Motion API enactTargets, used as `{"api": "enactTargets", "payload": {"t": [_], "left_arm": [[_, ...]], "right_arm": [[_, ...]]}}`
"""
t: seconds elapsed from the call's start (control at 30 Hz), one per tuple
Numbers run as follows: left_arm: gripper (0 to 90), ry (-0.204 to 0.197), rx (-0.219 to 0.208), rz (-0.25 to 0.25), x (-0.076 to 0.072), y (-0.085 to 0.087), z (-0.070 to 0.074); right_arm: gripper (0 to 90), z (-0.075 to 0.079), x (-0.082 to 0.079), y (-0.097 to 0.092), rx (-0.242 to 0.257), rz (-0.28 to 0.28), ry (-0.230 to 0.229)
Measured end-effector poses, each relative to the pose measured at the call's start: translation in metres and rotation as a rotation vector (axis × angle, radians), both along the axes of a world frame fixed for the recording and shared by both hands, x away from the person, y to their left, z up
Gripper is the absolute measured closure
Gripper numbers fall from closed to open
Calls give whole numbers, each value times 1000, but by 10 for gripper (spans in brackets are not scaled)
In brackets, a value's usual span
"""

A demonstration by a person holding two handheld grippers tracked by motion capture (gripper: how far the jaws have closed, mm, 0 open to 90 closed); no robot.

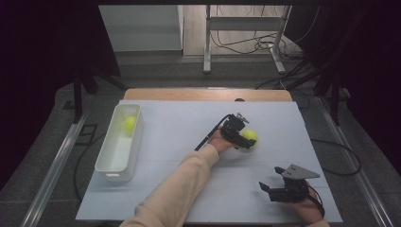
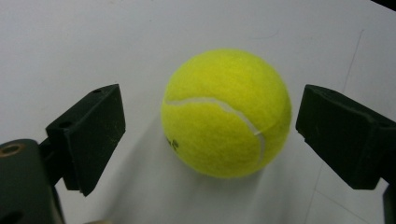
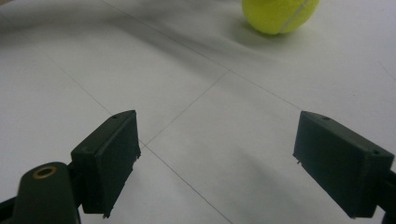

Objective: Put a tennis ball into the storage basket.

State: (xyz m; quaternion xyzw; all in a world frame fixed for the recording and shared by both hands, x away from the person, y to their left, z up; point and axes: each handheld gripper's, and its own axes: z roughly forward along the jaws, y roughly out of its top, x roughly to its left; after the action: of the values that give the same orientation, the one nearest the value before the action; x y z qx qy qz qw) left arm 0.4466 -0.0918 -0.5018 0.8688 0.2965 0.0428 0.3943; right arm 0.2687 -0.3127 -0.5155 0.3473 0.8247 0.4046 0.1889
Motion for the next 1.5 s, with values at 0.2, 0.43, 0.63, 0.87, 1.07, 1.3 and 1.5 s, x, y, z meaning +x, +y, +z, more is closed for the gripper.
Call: {"api": "enactTargets", "payload": {"t": [0.2, 0.43, 0.63, 0.87, 1.07, 1.3, 1.5], "left_arm": [[116, 27, 9, 2, 3, -8, -7], [264, 60, -1, -5, 3, -9, -7], [266, 58, -33, 5, 2, 0, 3], [265, 42, -49, 10, -3, 14, 17], [264, 28, -58, 15, -9, 26, 24], [264, 2, -61, 12, -19, 36, 31], [264, -14, -71, 6, -25, 43, 36]], "right_arm": [[148, 0, 0, 0, 3, -1, -1], [148, 0, 0, -1, -1, -5, -2], [148, 0, 0, -2, 3, -4, -3], [148, 0, 0, -2, 5, -9, -4], [148, 0, 0, -1, 5, -10, -6], [148, 1, 0, -2, 12, -21, -10], [148, 1, 0, -2, 8, -25, -14]]}}
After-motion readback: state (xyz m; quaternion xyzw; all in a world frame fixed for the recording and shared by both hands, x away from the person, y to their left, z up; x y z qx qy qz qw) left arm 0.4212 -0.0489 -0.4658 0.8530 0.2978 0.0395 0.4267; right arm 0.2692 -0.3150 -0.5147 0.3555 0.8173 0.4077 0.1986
